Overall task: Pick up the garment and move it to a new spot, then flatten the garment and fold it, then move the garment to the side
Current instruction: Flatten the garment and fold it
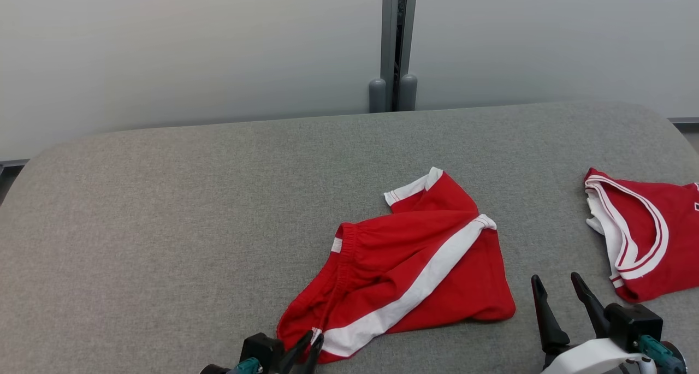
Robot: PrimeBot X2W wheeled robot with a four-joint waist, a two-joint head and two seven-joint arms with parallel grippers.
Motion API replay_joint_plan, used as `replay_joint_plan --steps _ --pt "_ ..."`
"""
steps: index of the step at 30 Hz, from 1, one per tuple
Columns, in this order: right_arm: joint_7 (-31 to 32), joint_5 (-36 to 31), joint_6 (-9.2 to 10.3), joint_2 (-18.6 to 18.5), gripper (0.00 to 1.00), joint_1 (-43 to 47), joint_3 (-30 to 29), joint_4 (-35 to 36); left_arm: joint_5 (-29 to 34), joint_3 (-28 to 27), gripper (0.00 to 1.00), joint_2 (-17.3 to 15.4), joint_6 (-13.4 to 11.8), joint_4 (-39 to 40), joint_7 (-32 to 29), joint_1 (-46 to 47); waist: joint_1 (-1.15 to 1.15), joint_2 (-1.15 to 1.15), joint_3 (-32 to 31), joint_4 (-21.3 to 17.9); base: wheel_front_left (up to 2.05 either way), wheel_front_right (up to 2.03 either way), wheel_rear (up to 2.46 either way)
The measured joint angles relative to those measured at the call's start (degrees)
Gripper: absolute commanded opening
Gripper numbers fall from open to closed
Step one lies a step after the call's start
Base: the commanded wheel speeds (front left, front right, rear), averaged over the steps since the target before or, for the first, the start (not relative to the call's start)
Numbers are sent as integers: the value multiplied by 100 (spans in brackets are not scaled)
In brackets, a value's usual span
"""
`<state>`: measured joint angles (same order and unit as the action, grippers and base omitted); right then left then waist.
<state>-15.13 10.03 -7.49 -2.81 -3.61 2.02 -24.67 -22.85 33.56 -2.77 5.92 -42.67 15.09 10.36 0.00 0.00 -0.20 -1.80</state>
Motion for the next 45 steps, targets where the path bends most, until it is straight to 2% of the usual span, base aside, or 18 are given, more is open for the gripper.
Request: replay_joint_plan --steps 1,4,5,6,7,17,21,25,29,32,37,45 --pt "0 3 0 1 100 0 -4 1 -20 23 17 0 -12 -62 0 20 0 0 3 1 0 0 0" --pt "0 7 0 1 100 -1 -10 0 -57 75 22 1 -47 -219 0 53 0 0 13 10 0 0 0" --pt "0 12 0 1 100 -3 -13 0 -64 83 21 0 -52 -254 0 69 0 0 16 15 0 0 0" --pt "0 13 0 1 100 -11 -20 -1 -77 91 17 0 -58 -283 0 75 0 0 19 20 0 0 0" --pt "0 14 0 1 100 -25 -24 0 -86 96 1 0 -70 -322 0 76 0 0 22 25 0 0 0" --pt "0 59 0 1 100 -47 -59 -13 -103 49 0 2 -70 -363 -1 153 0 0 27 58 0 0 0" --pt "0 68 0 0 100 -46 -103 7 -66 -334 0 3 -187 107 -1 151 0 0 26 98 0 0 0" --pt "0 109 0 -2 100 -43 -87 42 159 -1111 0 -60 -400 1003 0 39 0 0 16 210 0 0 0" --pt "0 225 0 0 100 -46 92 68 323 -1894 0 -126 -461 1555 0 -307 0 0 8 353 0 0 0" --pt "0 388 0 0 100 -61 346 45 514 -2292 0 -171 -472 1626 0 -446 0 0 12 452 0 0 0" --pt "0 746 0 2 100 -177 935 -48 690 -2660 0 -126 -342 1513 0 -551 0 0 40 560 0 0 0" --pt "0 1163 0 3 100 -460 1540 -327 880 -2815 0 -29 -194 1412 0 -549 0 0 123 641 0 0 0"
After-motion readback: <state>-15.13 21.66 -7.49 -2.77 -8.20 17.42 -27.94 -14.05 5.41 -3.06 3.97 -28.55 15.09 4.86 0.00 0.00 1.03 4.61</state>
